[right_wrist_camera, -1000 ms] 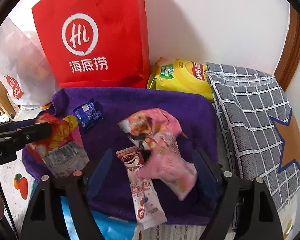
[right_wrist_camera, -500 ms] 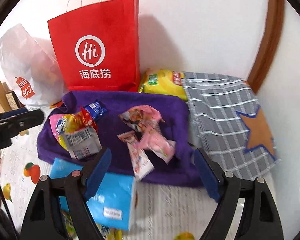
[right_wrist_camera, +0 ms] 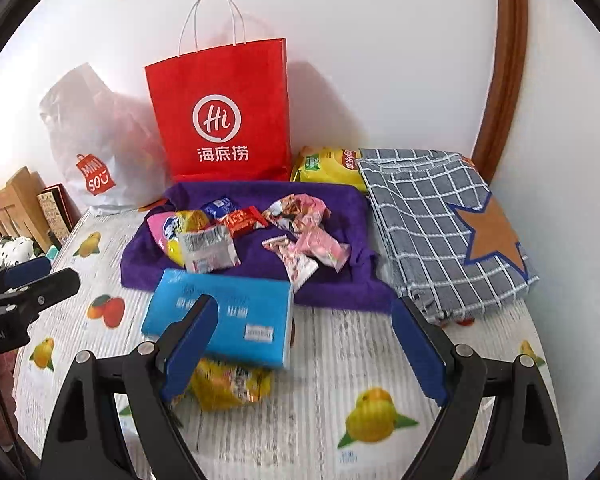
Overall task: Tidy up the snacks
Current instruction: 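Withdraw both open grippers from the towel back over the remaining snacks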
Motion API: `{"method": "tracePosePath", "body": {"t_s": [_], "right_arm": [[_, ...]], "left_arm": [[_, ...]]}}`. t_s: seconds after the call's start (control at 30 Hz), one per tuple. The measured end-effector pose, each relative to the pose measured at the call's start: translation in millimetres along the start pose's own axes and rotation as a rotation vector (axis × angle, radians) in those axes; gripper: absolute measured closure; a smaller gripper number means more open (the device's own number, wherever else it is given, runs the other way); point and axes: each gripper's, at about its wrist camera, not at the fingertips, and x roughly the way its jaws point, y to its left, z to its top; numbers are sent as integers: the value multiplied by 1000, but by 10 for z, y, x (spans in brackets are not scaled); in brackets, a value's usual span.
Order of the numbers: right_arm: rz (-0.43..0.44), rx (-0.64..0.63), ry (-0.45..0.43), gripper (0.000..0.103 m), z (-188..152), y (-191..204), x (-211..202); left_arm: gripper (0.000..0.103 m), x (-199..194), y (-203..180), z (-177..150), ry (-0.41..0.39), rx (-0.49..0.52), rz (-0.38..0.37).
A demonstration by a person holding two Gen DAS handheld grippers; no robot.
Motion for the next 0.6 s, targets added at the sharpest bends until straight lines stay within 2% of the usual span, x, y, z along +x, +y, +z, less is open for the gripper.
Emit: {"method": "tracePosePath", "body": {"t_s": [0.3,0.6], "right_arm": [[57,30,-14,15,-347,-45,-170],[79,30,-6,15,-474,-42,-101]], "left_arm": [[27,-279,16,-402,-37,12,16],[27,-268,10,-533,-27,28,58]]}}
